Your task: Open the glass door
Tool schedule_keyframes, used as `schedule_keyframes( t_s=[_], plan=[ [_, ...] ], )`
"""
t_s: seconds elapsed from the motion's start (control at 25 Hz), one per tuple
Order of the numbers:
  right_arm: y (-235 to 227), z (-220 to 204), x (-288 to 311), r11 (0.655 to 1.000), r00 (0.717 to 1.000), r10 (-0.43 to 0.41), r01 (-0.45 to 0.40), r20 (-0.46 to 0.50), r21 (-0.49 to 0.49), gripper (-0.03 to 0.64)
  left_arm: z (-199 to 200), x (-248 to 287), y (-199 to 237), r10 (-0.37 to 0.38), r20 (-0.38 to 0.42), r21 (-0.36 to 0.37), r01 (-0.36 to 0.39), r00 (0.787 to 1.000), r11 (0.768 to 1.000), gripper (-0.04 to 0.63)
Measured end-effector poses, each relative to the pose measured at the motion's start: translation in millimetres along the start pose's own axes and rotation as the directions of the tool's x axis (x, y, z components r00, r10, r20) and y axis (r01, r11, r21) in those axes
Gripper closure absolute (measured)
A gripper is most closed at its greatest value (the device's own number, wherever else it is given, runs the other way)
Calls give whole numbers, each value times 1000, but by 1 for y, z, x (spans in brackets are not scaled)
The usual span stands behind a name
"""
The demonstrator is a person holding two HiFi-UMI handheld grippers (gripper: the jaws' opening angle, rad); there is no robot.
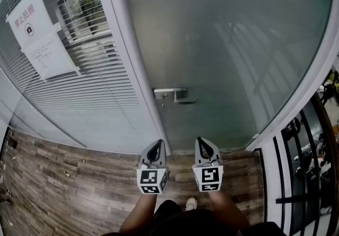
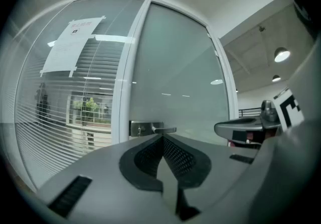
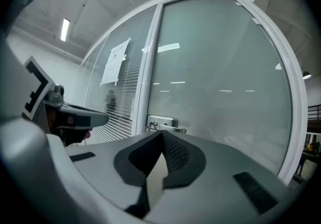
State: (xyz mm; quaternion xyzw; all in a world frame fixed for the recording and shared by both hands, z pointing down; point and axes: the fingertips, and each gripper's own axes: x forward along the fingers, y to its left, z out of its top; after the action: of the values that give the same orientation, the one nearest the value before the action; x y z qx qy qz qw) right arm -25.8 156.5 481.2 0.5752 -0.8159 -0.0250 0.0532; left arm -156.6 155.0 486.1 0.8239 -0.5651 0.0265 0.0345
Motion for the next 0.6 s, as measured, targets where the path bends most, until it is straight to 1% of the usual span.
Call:
schedule_keyframes(
  t_s=[0.08,0.2,0.32,0.48,0.6],
  plan=[
    [-2,5,7,1000,1000,7,-7,7,-6,612,-1,7,-1,-1,1,-4,1,1000,1000,597],
    [-6,10,22,1000,1000,15,-15,17,-15,612,-2,22,5,2,9,10,-2,1000,1000,597],
    [-9,7,40,999,1000,24,-24,7,-36,612,-4,38,12,-10,-2,3,10,1000,1000,597],
    [-14,1,70,998,1000,21,-22,-16,-56,612,-7,67,24,-41,-13,8,41,999,999,597],
    [-18,-2,96,996,999,19,-22,-35,-92,612,-6,91,33,-75,-27,21,76,997,997,597]
  ],
)
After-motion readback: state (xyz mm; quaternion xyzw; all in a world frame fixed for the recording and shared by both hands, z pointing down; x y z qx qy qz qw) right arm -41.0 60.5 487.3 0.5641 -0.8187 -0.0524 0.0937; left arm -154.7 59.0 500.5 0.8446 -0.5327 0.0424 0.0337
